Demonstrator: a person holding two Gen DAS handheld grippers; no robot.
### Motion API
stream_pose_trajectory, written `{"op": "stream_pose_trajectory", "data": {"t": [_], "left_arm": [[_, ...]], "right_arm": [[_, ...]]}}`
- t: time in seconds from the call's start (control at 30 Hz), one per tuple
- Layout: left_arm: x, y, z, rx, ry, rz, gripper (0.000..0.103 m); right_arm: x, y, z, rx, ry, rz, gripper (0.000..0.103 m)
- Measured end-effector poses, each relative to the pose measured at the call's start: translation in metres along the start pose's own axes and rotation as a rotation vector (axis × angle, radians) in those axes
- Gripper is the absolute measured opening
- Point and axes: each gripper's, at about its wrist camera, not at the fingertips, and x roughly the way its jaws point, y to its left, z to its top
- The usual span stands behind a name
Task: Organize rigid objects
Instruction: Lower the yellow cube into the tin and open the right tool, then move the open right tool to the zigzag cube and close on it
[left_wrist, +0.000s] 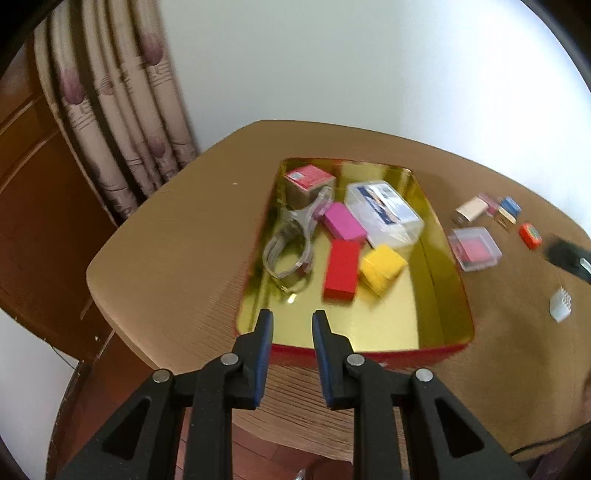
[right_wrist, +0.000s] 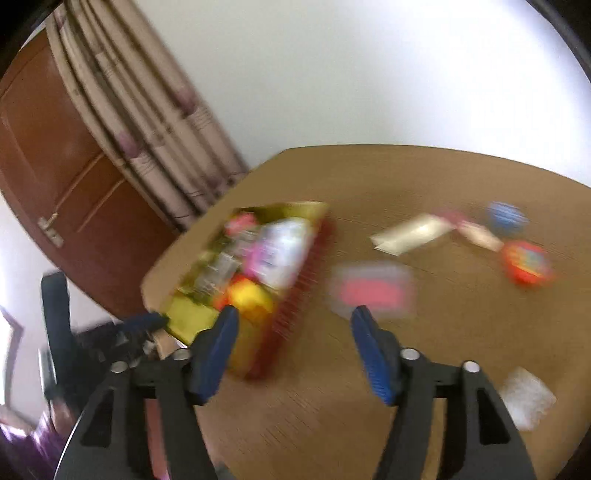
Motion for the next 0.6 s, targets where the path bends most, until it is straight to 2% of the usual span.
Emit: {"op": "stream_pose_trajectory", "data": {"t": [0.07, 0.2, 0.27, 0.4, 0.6], "left_arm": [[-0.003, -0.007, -0.002, 0.021, -0.009, -0.009, 0.022], [-0.01, -0.025, -0.007, 0.056, -0.01, -0.052, 0.022], [-0.012, -0.038, -0.01, 0.081, 0.009, -0.085, 0.022], [-0.016, -0.061, -0.013, 0.125, 0.041, -0.117, 0.022], [-0.023, -0.08, -0.006, 0.109, 0.086, -0.188, 0.022]], "right_arm": [[-0.034, -0.034, -0.024, 0.001, 0.011, -0.106, 0.068], [-0.064, -0.079, -0.053, -0.055, 0.107, -0.279, 0.07], [-0.064, -0.091, -0.055, -0.091, 0.135, -0.302, 0.07], [-0.048, -0.098, -0.045, -0.154, 0.153, -0.277, 0.069], [-0.023, -0.109, -0.038, -0.207, 0.191, -0.243, 0.069]]}}
